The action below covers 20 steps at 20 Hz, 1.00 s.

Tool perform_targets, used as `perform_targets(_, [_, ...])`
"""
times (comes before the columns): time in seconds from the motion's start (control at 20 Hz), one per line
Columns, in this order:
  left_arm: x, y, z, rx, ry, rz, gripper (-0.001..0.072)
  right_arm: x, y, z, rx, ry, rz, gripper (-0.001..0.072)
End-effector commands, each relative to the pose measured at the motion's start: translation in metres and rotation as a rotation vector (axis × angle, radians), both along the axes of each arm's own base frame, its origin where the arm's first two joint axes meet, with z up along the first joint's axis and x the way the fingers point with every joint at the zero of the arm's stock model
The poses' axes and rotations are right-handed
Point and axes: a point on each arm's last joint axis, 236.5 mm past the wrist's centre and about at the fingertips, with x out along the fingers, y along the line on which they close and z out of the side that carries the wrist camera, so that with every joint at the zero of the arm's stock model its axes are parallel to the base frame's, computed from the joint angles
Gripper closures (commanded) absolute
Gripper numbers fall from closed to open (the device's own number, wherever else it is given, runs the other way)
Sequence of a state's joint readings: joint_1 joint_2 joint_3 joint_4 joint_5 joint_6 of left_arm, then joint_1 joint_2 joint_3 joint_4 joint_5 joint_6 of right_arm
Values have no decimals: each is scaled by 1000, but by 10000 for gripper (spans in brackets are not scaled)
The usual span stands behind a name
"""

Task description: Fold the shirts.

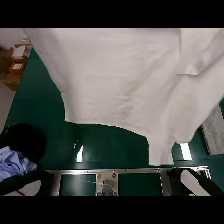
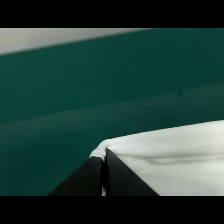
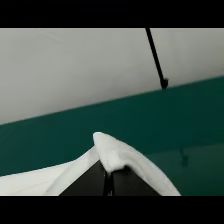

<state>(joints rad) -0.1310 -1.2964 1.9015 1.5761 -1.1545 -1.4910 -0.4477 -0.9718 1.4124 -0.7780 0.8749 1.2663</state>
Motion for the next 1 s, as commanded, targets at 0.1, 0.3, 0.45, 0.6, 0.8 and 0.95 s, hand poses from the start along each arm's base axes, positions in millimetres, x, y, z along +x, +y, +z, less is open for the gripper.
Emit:
perform_targets(0.1, [108, -25, -236, 19, 365, -38, 683, 103, 6, -228, 152, 375, 32, 691])
perform_targets(0.3, [135, -47, -317, -87, 419, -42, 683, 134, 19, -343, 234, 558, 45, 691])
perform_targets(0.45, [136, -56, -321, -122, 425, -61, 650, 136, 24, -372, 258, 611, 54, 536])
perform_targets(0.6, [119, -41, -299, -55, 495, -106, 162, 122, 14, -357, 276, 653, 113, 373])
perform_targets(0.8, [88, 54, -271, -94, 615, 24, 162, 74, -33, -332, 334, 727, 127, 380])
perform_targets(0.95, [27, 102, -287, -336, 816, 93, 164, 13, -72, -333, 378, 794, 44, 380])
